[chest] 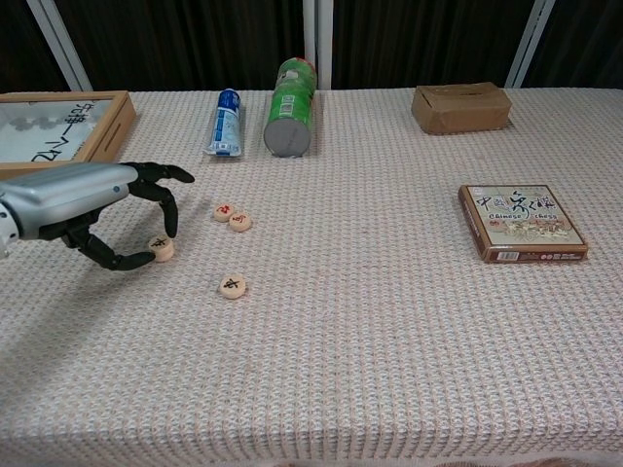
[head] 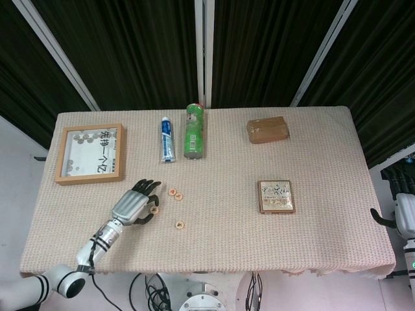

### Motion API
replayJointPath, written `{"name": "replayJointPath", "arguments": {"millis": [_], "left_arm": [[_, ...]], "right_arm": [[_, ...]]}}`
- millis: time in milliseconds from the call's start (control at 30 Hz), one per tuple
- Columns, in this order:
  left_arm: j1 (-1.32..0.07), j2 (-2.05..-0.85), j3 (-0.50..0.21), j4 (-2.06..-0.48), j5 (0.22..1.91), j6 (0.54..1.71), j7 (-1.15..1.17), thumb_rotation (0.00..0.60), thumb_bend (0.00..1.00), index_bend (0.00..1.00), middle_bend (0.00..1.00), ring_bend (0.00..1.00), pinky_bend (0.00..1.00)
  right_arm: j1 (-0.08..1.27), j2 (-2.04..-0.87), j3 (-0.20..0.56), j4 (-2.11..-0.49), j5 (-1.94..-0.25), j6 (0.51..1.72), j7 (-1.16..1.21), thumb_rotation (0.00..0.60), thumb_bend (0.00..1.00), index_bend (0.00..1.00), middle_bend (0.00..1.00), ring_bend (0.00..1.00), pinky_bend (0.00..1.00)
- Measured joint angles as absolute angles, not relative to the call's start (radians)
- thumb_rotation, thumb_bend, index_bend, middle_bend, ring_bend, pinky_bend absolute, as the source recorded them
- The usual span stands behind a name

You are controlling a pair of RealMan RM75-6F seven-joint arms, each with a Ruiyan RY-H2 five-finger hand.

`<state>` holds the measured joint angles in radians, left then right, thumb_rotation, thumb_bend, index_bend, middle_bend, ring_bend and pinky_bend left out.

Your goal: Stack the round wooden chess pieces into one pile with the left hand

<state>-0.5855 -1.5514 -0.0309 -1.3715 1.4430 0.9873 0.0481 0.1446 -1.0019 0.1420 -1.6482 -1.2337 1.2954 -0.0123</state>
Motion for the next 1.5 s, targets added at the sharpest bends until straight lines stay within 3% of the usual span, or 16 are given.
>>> {"name": "replayJointPath", "arguments": {"millis": [333,733,1067,1500], "left_arm": [[-0.579,-1.547,-0.027,-1.379,1.452,1.012,0.038,0.6,0.33,0.36,0.05,0.0,0.0],[-0.564,-1.504,0.012,-1.554,1.545,1.08,0.09,0.6,0.31,0.36,0.04,0.0,0.0],[-0.608,-1.604,0.021,-1.515,1.567,1.013,0.109,0.6,0.31,0.36,0.04,0.0,0.0],[-0.616,-1.632,0.008,-1.46,1.536,1.004,0.17,0.6,0.31,0.36,0.04,0.0,0.0]], "right_arm": [[0.143,-1.002,0.144,-1.646,-1.235,1.302,-0.007,0.6,0.2,0.0,0.0,0.0,0.0],[0.144,-1.005,0.144,-1.647,-1.239,1.298,0.006,0.6,0.2,0.0,0.0,0.0,0.0],[0.134,-0.986,0.142,-1.651,-1.255,1.301,0.071,0.6,0.19,0.0,0.0,0.0,0.0],[0.128,-0.985,0.14,-1.633,-1.261,1.299,0.099,0.6,0.19,0.0,0.0,0.0,0.0]]}}
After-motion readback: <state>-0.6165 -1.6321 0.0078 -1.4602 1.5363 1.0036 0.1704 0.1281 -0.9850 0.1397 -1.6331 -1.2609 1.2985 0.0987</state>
